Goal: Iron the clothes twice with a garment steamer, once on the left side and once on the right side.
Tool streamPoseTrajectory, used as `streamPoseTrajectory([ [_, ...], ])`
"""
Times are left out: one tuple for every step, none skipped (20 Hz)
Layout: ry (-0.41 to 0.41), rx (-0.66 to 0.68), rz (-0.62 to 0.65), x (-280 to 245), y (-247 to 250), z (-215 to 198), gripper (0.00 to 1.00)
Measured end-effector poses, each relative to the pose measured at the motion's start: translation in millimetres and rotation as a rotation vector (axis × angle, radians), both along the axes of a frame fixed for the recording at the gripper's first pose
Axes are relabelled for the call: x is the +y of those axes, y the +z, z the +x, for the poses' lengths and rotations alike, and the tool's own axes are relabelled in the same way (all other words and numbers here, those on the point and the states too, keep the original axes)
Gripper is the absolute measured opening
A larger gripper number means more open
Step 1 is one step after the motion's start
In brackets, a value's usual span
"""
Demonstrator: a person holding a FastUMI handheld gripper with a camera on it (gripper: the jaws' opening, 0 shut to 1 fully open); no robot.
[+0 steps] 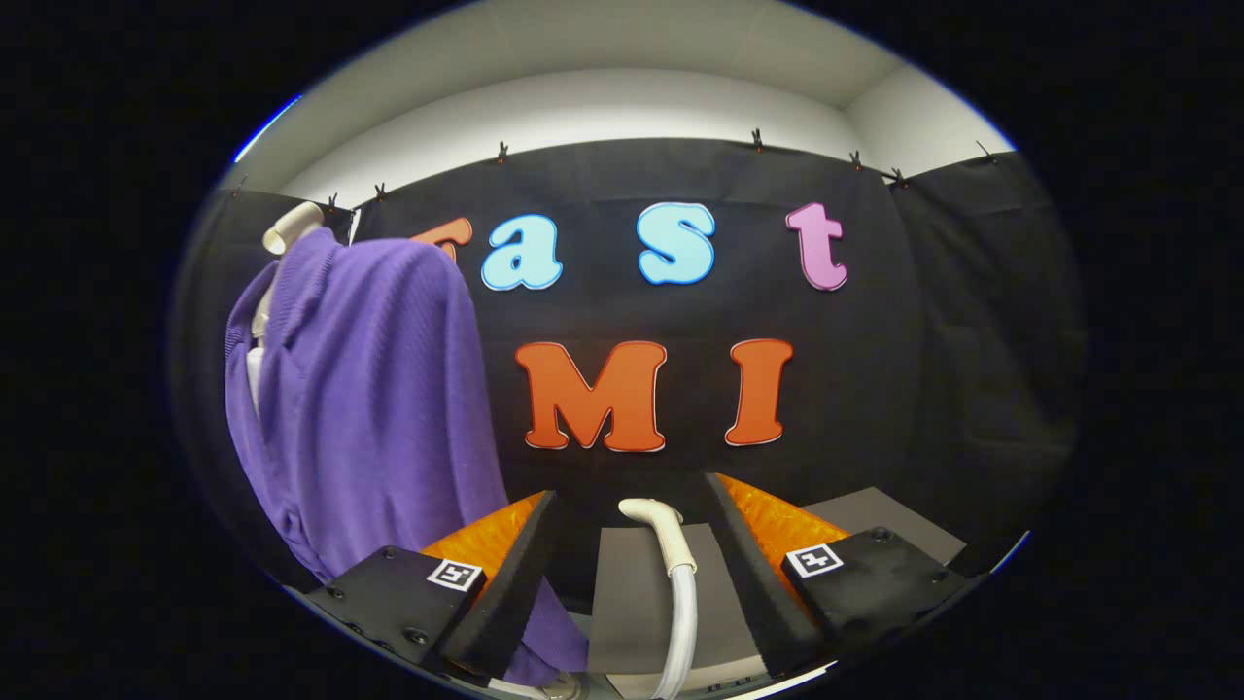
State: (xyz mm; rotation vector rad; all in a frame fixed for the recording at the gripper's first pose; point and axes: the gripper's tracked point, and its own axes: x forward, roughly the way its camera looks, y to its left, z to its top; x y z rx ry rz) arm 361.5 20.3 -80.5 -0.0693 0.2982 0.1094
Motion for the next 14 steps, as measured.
streamPoseTrajectory([
  [0.007,0.05,0.006,-3.6,-19.4,18.5,0.98],
  [0.009,0.1,0.007,-9.1,-40.4,38.8,0.98],
  [0.001,0.145,0.011,-16.0,-60.6,55.0,0.98],
  [-0.01,0.183,0.016,-24.5,-79.0,71.9,0.98],
  [-0.025,0.218,0.018,-34.3,-95.1,85.2,0.98],
  [-0.041,0.252,0.021,-44.3,-112.5,98.6,0.99],
  [-0.043,0.285,0.027,-49.5,-126.1,108.1,0.99],
  [-0.043,0.326,0.03,-53.9,-140.3,113.2,0.99],
  [-0.045,0.37,0.033,-57.0,-153.6,116.9,0.98],
  [-0.039,0.407,0.038,-58.2,-166.1,119.4,0.99],
  [-0.036,0.436,0.043,-56.8,-175.9,122.2,0.99],
  [-0.025,0.464,0.046,-54.9,-186.7,124.9,0.98],
  [-0.007,0.505,0.043,-50.7,-195.9,123.6,0.98],
  [0.008,0.535,0.042,-47.0,-203.9,121.7,0.97],
])
